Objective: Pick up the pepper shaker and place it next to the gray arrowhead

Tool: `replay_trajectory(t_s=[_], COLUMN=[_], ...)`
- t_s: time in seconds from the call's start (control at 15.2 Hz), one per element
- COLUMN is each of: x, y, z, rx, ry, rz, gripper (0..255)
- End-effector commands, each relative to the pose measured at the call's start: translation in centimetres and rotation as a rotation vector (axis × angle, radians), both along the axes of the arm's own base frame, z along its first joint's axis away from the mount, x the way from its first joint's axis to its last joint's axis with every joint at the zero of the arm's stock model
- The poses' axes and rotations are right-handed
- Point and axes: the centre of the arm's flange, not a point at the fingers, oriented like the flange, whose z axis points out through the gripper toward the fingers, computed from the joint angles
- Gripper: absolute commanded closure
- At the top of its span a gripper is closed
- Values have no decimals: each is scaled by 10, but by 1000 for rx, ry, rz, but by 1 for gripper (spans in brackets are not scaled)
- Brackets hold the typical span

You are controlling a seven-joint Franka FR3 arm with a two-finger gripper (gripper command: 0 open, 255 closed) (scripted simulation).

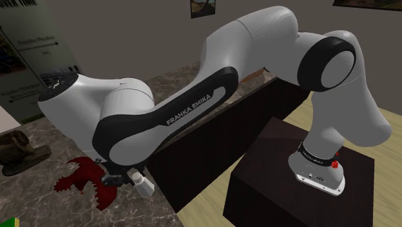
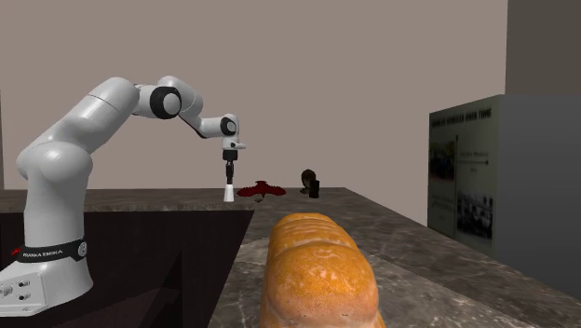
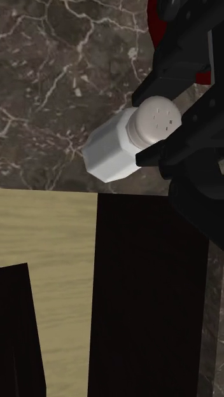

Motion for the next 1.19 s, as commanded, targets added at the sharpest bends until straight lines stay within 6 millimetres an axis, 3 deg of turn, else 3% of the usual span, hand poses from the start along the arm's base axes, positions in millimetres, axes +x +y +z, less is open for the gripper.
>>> replay_trajectory(t_s=[0.0,0.33,0.4,0.73,0.99,1.12], x=[0,0,0,0,1,1], y=[0,0,0,0,5,5], z=[-1,-1,-1,-1,49,49], rx=[1,1,1,1,1,1], ry=[0,0,0,0,0,0], rz=[0,0,0,0,0,0], gripper=[255,255,0,0,0,0])
